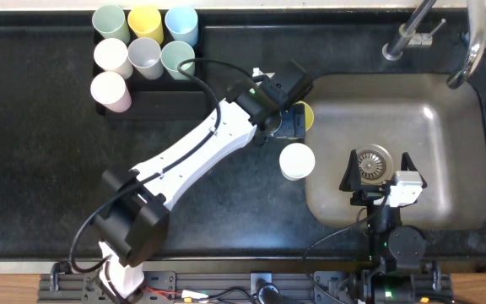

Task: Store Cups

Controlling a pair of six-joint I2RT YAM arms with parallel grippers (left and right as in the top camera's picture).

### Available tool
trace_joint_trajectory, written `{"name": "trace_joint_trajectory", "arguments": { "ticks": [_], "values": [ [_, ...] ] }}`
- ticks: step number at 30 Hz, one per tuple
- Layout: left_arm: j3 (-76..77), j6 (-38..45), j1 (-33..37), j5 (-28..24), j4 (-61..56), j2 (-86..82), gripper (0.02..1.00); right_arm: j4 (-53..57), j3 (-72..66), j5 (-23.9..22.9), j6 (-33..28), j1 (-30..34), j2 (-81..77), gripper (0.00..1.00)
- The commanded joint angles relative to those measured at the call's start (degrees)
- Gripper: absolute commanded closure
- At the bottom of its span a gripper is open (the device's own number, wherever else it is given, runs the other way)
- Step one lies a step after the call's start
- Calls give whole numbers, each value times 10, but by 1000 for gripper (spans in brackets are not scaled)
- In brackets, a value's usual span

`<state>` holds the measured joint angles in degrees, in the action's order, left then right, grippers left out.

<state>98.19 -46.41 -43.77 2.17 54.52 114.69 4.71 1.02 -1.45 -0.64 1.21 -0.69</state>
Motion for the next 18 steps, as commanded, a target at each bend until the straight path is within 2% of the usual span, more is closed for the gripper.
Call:
{"name": "trace_joint_trajectory", "arguments": {
  "ticks": [1,3,4,5,6,8,9,18],
  "values": [
    [3,-14,3,-1,-3,20,66,-3,-8,4,3,3,5,3],
    [4,-16,4,1,-3,20,172,-3,-8,4,3,3,5,3],
    [5,-17,4,3,-3,20,264,-3,-8,4,3,3,5,3],
    [5,-19,5,5,-3,20,463,-3,-8,4,3,3,5,5],
    [5,-19,6,5,-4,20,737,-3,-8,4,3,3,5,3],
    [5,-21,10,4,-10,20,950,-3,-8,4,3,3,5,5],
    [5,-21,12,4,-13,20,982,-3,-8,4,3,3,5,5],
    [54,-21,90,45,-9,-37,982,-3,-8,4,3,3,5,3]
  ]
}}
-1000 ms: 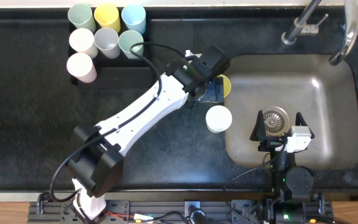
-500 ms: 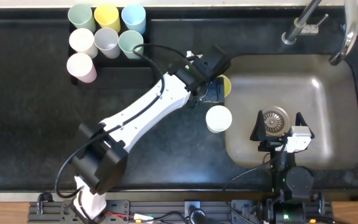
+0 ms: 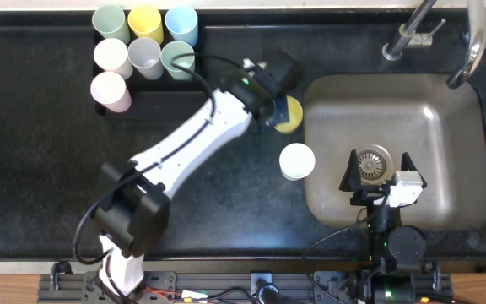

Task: Store Cups

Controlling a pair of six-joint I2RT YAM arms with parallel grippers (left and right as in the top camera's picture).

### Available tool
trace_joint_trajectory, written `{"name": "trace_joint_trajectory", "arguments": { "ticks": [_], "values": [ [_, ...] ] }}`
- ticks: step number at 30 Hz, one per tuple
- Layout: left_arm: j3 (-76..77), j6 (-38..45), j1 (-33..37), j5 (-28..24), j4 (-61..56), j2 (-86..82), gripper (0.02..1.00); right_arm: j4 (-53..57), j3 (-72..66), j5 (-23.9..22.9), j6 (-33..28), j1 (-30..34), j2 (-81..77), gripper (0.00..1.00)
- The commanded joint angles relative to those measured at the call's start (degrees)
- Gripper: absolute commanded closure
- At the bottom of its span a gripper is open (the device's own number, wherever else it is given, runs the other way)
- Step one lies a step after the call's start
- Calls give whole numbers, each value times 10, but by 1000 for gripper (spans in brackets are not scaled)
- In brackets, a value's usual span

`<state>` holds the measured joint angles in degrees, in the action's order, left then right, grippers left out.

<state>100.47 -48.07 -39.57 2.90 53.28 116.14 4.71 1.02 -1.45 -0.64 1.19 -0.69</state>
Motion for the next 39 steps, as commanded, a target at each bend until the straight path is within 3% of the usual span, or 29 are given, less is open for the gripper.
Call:
{"name": "trace_joint_trajectory", "arguments": {
  "ticks": [1,12,18,39],
  "values": [
    [32,-4,62,39,5,-64,982,-3,-8,4,3,3,5,5],
    [31,-4,258,28,184,-153,982,-3,-8,4,3,3,5,3],
    [14,-4,319,28,196,-153,982,-3,-8,4,3,3,5,5],
    [-21,-21,354,25,171,-98,982,-3,-8,4,3,3,5,5]
  ]
}}
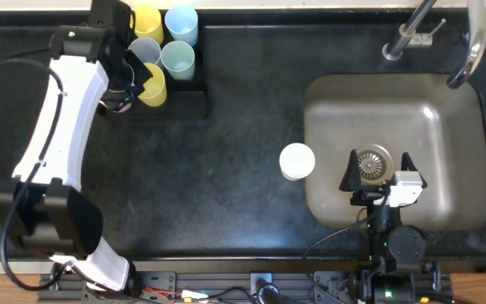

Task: Store Cups

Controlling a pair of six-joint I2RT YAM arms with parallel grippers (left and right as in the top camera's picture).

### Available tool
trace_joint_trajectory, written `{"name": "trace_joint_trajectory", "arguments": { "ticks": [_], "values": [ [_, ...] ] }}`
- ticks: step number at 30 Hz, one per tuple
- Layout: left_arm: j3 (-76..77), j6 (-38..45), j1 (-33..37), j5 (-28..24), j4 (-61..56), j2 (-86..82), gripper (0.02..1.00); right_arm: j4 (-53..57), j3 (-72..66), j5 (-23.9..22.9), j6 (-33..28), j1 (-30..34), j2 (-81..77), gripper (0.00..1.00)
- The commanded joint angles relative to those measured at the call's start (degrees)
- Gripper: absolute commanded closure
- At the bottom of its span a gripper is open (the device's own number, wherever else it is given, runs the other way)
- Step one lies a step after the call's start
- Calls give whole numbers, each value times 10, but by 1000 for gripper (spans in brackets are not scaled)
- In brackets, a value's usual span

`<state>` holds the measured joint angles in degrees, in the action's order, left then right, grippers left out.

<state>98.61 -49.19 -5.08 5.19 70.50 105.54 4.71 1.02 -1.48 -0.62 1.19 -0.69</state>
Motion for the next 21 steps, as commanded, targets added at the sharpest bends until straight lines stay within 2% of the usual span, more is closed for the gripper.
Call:
{"name": "trace_joint_trajectory", "arguments": {
  "ticks": [1,21],
  "values": [
    [-2,-14,11,2,-1,10,982,-3,-8,4,2,3,5,3],
    [-2,-30,26,-20,-9,52,982,-3,-8,4,2,3,5,5]
  ]
}}
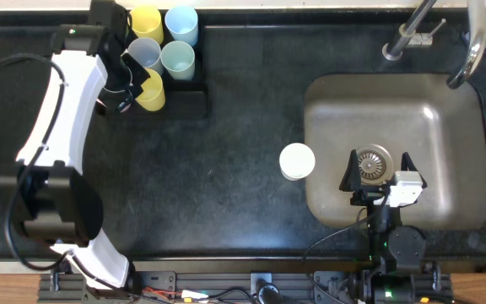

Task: Store Cups

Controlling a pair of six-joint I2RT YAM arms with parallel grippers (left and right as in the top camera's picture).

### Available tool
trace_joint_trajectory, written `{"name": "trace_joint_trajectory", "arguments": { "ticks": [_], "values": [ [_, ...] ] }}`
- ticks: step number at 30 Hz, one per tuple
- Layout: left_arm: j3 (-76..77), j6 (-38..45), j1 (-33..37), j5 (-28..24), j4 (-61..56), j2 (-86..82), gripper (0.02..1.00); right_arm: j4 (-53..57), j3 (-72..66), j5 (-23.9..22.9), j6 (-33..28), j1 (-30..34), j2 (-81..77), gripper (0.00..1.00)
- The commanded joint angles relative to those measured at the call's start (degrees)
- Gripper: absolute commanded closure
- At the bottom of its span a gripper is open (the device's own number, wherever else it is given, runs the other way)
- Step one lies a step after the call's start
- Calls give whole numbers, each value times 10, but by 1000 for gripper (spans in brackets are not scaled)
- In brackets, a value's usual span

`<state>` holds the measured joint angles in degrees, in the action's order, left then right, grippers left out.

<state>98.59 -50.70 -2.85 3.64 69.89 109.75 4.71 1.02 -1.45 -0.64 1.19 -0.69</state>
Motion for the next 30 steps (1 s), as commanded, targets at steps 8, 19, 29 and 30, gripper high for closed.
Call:
{"name": "trace_joint_trajectory", "arguments": {
  "ticks": [8,19,29,30],
  "values": [
    [-2,-23,13,-1,-12,11,982,-3,-8,4,3,3,5,3],
    [-2,-23,24,-10,-6,25,982,-3,-8,4,3,3,5,3],
    [-2,-23,24,-12,-12,34,982,-3,-8,4,3,3,5,3],
    [-2,-23,24,-12,-12,37,982,-3,-8,4,3,3,5,5]
  ]
}}
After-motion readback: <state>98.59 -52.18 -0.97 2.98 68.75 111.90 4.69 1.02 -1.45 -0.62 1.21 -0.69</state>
